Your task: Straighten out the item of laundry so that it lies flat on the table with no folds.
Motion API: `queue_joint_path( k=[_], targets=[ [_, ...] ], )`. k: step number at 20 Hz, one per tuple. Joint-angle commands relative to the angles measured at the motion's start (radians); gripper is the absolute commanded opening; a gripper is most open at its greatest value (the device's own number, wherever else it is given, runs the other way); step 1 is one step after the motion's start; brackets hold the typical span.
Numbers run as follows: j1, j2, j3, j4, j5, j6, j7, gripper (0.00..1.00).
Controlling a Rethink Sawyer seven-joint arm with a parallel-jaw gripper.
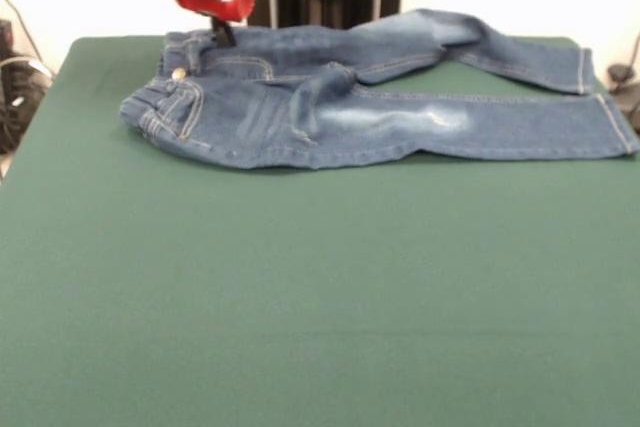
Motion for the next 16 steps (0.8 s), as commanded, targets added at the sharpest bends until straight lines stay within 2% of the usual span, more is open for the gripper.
queue_joint_path(
  k=[1, 7, 10, 16],
  targets=[
    [0.002, -0.081, 0.137, -0.153, 0.016, 0.105, -0.340, 0.00],
    [-0.014, -0.126, 0.148, -0.139, 0.023, 0.124, -0.357, 0.00],
    [-0.002, -0.138, 0.142, -0.122, 0.027, 0.129, -0.327, 0.00],
    [0.136, -0.165, 0.075, -0.009, 0.055, 0.044, -0.040, 0.00]
  ],
)
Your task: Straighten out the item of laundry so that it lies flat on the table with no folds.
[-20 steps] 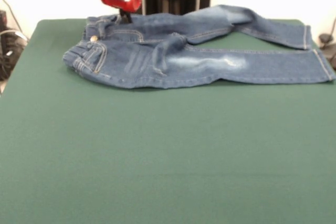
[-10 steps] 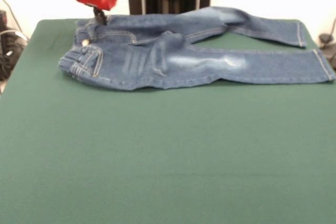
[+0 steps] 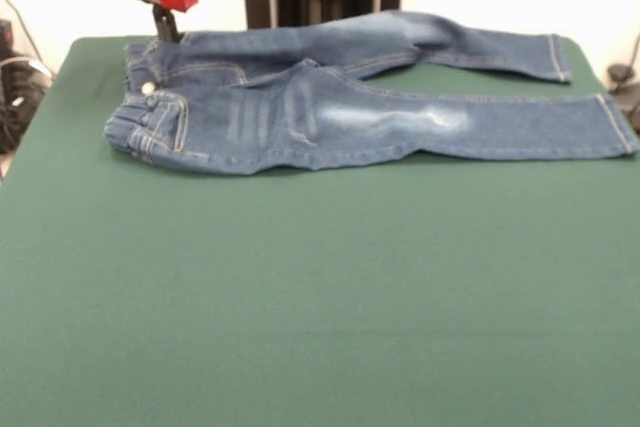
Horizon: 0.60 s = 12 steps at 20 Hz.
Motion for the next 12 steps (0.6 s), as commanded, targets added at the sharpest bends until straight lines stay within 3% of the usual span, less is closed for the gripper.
queue_joint_path(
  k=[1, 6, 12],
  targets=[
    [0.166, -0.048, 0.039, 0.043, 0.063, -0.010, 0.024, 0.00],
    [0.314, -0.086, -0.032, 0.108, 0.132, -0.084, 0.219, 0.00],
    [0.459, -0.099, -0.134, 0.135, 0.220, -0.172, 0.310, 0.00]
  ],
)
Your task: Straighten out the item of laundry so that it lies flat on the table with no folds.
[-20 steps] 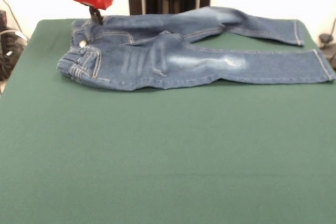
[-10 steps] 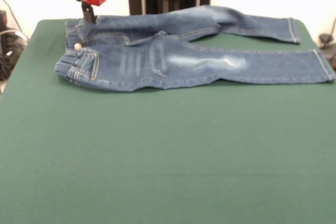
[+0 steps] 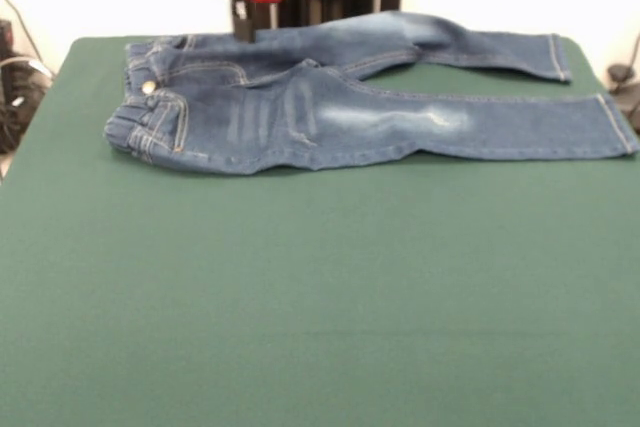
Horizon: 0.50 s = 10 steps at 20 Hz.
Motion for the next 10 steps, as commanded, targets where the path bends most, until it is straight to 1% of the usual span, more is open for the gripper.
queue_joint_path(
  k=[1, 5, 7, 10],
  targets=[
    [0.164, -0.002, -0.087, 0.077, 0.103, -0.146, 0.303, 0.00],
    [0.211, 0.055, -0.154, 0.034, 0.117, -0.205, 0.278, 0.00],
    [0.213, 0.081, -0.175, 0.010, 0.130, -0.226, 0.249, 0.00],
    [0.228, 0.094, -0.202, -0.006, 0.153, -0.241, 0.225, 0.00]
  ],
)
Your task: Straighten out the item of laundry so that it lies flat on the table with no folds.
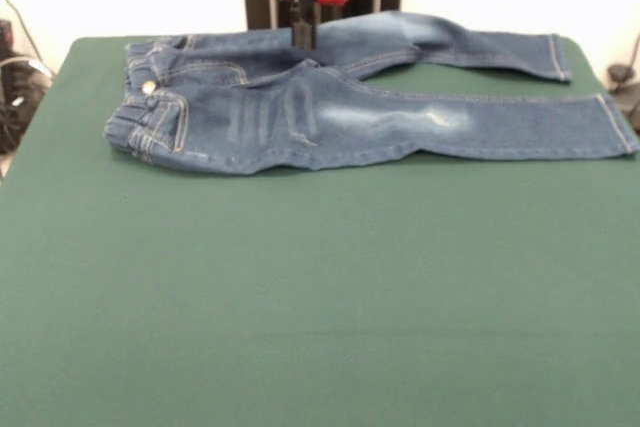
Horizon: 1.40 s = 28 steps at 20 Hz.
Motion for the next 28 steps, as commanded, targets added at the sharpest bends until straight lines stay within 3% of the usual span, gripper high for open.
queue_joint_path(
  k=[1, 5, 13, 19, 21, 25, 28],
  targets=[
    [0.051, 0.102, -0.106, -0.026, 0.080, -0.090, 0.205, 0.00],
    [0.098, 0.144, -0.161, -0.050, 0.091, -0.126, 0.207, 0.00],
    [0.221, 0.311, -0.350, -0.047, 0.083, -0.426, 0.240, 0.00],
    [0.263, 0.457, -0.405, -0.093, 0.166, -0.552, 0.211, 0.00],
    [0.245, 0.483, -0.395, -0.115, 0.177, -0.561, 0.184, 0.00],
    [0.134, 0.598, -0.328, -0.216, 0.140, -0.567, 0.096, 0.00],
    [0.106, 0.595, -0.319, -0.221, 0.126, -0.576, 0.077, 0.00]
  ],
)
